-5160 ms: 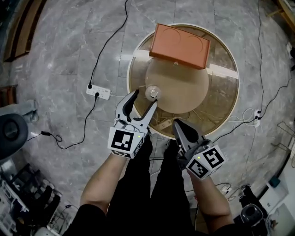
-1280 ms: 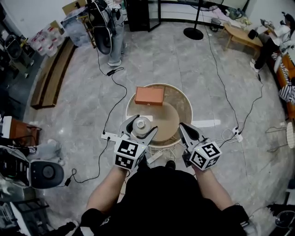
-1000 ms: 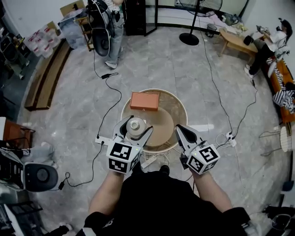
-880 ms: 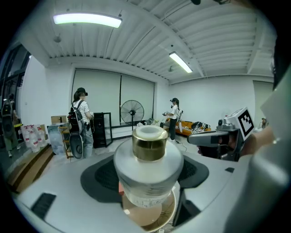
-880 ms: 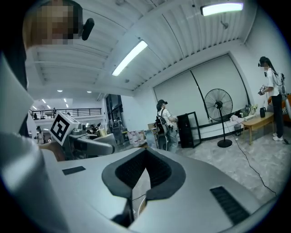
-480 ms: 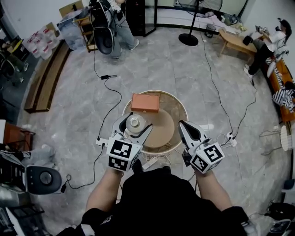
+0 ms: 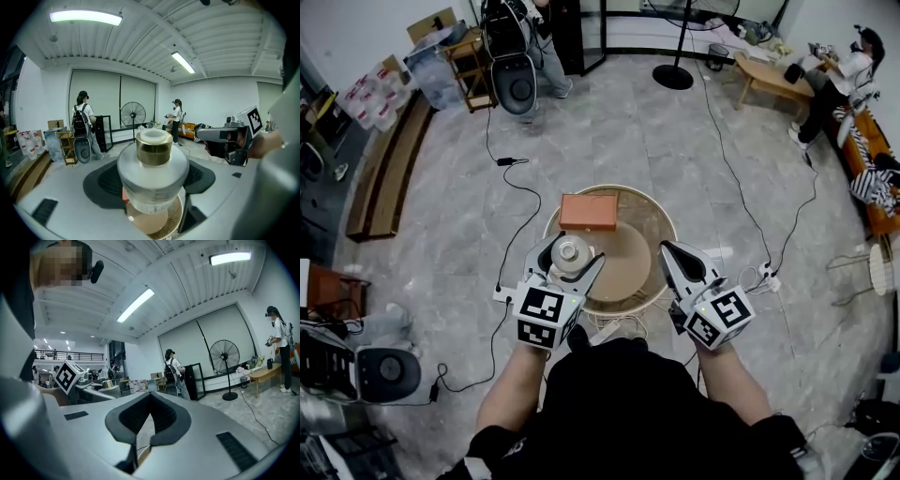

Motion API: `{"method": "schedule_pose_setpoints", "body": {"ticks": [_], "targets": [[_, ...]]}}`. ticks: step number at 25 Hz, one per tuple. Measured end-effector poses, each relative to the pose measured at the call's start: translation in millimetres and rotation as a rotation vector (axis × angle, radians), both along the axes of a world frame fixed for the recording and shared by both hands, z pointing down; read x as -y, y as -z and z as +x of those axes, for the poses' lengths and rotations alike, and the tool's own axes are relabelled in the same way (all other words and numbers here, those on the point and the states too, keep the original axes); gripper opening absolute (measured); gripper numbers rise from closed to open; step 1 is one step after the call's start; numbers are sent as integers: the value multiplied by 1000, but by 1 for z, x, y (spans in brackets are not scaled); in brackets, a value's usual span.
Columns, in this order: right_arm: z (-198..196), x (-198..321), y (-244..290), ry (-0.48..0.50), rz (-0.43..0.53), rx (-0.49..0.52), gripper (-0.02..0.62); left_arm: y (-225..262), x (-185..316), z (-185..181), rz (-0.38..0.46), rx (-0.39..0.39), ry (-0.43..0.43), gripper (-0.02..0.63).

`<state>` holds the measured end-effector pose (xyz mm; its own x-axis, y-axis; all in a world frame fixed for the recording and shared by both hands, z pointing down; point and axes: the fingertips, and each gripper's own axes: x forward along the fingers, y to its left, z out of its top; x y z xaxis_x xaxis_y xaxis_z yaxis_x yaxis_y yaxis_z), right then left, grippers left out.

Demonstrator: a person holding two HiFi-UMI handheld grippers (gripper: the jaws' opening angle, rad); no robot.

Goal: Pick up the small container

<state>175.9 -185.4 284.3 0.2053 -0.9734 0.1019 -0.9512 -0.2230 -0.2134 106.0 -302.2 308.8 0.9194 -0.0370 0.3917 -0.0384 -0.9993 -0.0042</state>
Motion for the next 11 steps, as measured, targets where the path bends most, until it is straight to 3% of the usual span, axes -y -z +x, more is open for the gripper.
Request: {"method": "schedule_pose_setpoints", "body": {"ticks": [11], "targets": [[6, 3, -4, 26, 2, -10, 11, 8, -1, 7, 10, -13, 1, 344]]}}
